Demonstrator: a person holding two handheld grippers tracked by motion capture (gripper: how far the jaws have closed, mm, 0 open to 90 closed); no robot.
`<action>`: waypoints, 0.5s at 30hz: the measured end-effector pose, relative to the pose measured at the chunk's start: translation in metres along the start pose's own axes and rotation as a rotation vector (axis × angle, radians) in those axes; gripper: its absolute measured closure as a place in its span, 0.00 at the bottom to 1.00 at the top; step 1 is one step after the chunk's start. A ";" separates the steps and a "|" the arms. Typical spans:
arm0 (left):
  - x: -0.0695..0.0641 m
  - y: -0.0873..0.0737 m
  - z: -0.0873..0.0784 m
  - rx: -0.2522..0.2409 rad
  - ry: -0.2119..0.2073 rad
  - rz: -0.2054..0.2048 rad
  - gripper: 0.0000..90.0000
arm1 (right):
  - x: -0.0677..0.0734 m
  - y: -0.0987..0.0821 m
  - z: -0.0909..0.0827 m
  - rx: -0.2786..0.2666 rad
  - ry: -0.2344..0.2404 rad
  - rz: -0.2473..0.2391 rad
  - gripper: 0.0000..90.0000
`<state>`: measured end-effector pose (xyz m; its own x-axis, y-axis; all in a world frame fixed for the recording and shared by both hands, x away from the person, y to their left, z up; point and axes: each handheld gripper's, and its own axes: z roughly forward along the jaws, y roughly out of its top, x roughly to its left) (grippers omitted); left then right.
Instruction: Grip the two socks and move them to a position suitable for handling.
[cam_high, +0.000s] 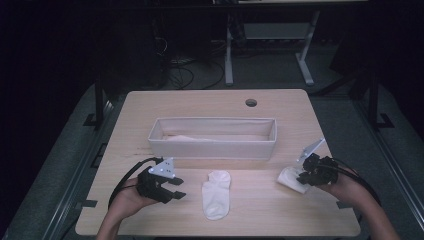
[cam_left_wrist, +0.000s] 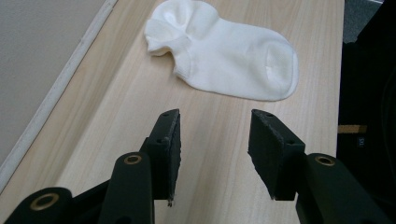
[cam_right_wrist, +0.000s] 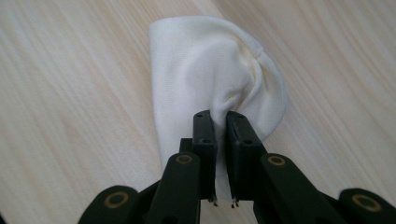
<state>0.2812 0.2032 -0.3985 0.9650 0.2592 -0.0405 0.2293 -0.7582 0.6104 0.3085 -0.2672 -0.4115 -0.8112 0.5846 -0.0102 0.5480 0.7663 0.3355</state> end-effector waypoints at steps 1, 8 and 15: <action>0.000 0.000 -0.001 -0.005 0.002 -0.006 0.59 | 0.001 0.001 -0.003 -0.008 0.002 -0.005 0.92; 0.001 -0.002 -0.003 -0.006 0.009 -0.010 0.58 | 0.011 0.016 -0.016 -0.025 0.006 -0.058 0.92; 0.002 -0.003 -0.005 -0.007 0.011 -0.016 0.57 | 0.023 0.036 -0.022 -0.040 0.030 -0.116 0.92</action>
<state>0.2817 0.2088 -0.3964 0.9596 0.2783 -0.0418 0.2442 -0.7495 0.6154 0.3045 -0.2319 -0.3789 -0.8748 0.4840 -0.0229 0.4421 0.8166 0.3712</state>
